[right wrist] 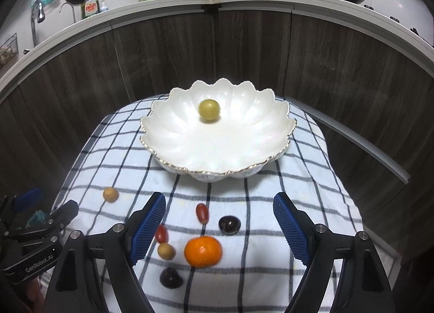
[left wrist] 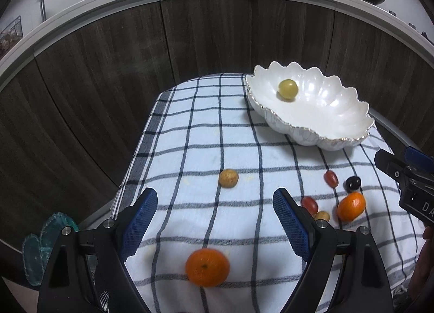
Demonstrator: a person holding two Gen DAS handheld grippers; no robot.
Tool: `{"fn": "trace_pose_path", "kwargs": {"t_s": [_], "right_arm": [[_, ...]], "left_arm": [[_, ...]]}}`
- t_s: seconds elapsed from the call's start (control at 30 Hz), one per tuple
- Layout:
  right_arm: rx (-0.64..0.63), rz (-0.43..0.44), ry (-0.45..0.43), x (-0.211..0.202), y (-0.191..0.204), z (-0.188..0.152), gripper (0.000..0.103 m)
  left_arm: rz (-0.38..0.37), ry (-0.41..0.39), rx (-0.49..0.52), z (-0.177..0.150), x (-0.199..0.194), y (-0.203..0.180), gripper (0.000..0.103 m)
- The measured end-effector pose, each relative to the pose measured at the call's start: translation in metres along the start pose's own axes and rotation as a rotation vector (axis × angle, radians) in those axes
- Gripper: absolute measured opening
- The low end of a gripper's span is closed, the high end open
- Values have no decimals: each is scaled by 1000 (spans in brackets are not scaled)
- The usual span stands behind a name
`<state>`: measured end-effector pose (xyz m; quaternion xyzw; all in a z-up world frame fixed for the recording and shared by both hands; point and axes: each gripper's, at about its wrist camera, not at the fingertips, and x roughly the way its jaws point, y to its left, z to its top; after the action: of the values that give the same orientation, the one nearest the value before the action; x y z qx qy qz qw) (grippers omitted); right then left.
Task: Organize fruits
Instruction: 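Move both open tools back from the bowl toward the remaining fruits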
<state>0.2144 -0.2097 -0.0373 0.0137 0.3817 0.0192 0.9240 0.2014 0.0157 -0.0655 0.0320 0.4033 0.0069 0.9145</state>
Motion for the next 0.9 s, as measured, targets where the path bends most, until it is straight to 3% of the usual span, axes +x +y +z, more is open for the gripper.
{"fn": "trace_pose_path", "kwargs": {"t_s": [0.9], "right_arm": [[-59,24,49,-2,25,-47,82]], "left_arm": [[26,38,-10,-52,0,14,88]]}}
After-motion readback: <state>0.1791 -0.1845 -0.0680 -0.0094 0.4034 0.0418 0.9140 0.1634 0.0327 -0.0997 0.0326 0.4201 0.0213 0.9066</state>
